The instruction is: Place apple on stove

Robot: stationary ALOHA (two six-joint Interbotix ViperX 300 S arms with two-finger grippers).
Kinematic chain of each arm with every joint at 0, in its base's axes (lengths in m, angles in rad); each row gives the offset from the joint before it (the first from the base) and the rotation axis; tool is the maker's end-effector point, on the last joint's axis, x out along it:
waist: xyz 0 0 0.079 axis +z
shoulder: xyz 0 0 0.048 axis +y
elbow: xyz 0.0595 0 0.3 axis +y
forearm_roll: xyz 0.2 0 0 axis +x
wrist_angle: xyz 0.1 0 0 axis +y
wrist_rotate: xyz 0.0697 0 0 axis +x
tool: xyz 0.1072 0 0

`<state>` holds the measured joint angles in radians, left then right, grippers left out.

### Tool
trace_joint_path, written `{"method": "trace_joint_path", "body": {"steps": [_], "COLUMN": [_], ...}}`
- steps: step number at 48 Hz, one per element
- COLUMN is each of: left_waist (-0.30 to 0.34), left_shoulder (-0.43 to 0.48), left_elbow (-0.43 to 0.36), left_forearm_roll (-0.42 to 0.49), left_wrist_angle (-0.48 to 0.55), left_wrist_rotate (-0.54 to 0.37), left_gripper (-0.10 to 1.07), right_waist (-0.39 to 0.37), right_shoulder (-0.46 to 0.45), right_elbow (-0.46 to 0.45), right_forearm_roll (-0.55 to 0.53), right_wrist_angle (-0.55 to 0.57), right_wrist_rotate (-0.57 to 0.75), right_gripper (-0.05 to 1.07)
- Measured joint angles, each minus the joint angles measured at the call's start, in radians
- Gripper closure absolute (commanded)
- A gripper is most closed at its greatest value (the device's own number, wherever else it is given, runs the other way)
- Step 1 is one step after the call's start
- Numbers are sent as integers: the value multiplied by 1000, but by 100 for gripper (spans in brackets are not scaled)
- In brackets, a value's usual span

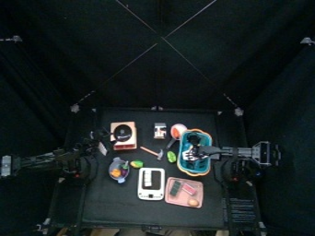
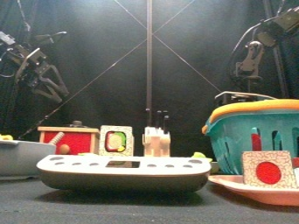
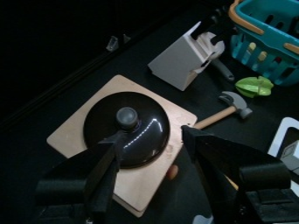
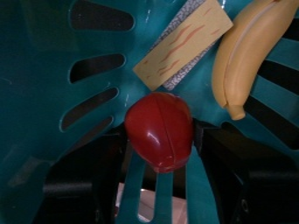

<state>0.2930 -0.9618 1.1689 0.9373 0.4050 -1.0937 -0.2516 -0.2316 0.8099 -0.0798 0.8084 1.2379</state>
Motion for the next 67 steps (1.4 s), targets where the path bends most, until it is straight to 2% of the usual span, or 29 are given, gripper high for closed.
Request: {"method": "trace_joint_path", "body": {"steps": [20,44,67], "left_waist": [0,0,0], "left_shoulder": [2,2,0], "left_elbow": [0,0,0], "left_forearm_roll": [2,2,2], "left_wrist_angle": [2,2,0], "left_wrist_rotate": [0,0,0], "left_gripper": [7,7,7], "right_waist": [3,12,104], "right_shoulder": [-5,-74,-97], "right_elbow": [-3,-78,-160], "right_forearm_roll": [-3,-64,-98], "right_wrist_angle": [2,55,49], "right_wrist_rotate": [0,0,2], "right_gripper": [28,28,28]}}
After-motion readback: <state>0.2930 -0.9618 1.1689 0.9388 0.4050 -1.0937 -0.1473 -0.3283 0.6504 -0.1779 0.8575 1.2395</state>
